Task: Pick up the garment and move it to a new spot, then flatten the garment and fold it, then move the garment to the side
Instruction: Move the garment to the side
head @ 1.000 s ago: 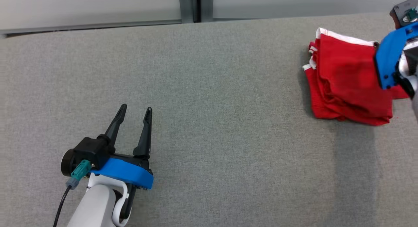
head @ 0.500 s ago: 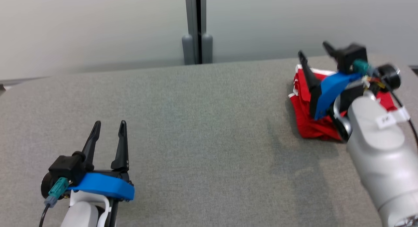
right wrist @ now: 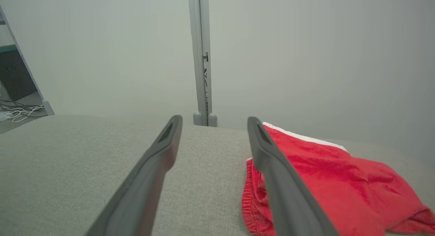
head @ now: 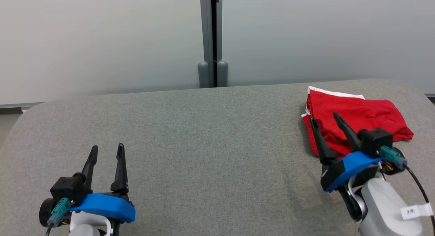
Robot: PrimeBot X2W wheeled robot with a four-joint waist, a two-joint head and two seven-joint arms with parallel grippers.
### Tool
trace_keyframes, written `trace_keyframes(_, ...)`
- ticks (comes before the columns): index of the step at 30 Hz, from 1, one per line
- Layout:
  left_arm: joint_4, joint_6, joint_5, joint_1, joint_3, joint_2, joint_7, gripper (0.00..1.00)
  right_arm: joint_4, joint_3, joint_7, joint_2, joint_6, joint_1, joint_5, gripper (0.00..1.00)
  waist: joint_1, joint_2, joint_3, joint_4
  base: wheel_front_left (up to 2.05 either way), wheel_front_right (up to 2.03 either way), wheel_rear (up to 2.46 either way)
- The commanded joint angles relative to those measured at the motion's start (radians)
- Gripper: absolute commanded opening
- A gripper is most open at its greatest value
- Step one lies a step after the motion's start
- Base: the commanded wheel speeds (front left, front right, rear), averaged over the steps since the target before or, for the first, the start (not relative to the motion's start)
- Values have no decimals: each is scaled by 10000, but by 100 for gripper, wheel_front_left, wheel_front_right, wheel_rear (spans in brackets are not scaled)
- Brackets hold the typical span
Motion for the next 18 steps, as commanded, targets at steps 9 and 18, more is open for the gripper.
trace_keyframes(9,183,-191,137,109,-41,-127,-20,100,-1441,-1157,-67,470,0,1998,-253,100,1,3,27,20,0,0,0)
trace_keyframes(18,278,-259,166,142,-2,-206,-20,100,-1905,-1453,-65,773,0,2374,-611,100,1,3,78,-9,0,0,0)
